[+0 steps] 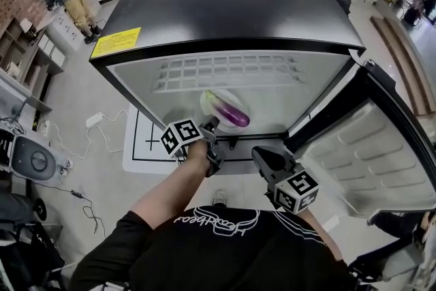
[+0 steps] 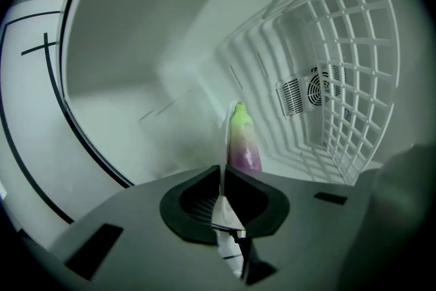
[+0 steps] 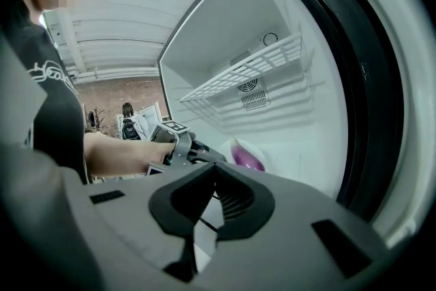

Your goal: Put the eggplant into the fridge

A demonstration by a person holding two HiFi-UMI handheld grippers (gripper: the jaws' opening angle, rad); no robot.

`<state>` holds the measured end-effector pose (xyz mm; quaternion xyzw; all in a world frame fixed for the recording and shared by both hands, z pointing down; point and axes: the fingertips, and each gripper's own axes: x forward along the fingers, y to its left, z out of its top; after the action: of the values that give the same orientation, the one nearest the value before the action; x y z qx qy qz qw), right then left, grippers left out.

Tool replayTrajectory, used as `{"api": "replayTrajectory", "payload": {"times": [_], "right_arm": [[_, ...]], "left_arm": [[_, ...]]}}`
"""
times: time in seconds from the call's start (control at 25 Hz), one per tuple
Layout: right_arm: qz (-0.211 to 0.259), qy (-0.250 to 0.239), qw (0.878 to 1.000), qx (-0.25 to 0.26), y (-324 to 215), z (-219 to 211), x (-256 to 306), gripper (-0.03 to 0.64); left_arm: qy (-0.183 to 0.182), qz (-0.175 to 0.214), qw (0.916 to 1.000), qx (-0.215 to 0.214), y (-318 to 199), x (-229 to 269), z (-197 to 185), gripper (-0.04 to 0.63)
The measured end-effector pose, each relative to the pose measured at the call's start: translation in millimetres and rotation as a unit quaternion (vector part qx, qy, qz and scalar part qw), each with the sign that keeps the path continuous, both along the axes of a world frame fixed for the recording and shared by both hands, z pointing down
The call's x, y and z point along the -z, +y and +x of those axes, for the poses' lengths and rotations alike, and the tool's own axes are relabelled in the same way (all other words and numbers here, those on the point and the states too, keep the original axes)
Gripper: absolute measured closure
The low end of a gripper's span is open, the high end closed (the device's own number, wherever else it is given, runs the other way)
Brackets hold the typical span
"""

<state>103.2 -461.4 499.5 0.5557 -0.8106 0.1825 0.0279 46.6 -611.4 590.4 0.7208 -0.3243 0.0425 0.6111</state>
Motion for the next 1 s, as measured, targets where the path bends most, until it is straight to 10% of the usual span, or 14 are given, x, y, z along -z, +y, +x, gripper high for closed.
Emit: {"api": "replayTrajectory", "payload": {"times": [1.0], "right_arm": [[-0.002,0.004,1.0,-0.005,0.2,11.6,7.7,0.611]], "left_arm": [[-0.015,-0.037,0.9984,0.04,-18.1,-19.4,6.8,0.571]]}}
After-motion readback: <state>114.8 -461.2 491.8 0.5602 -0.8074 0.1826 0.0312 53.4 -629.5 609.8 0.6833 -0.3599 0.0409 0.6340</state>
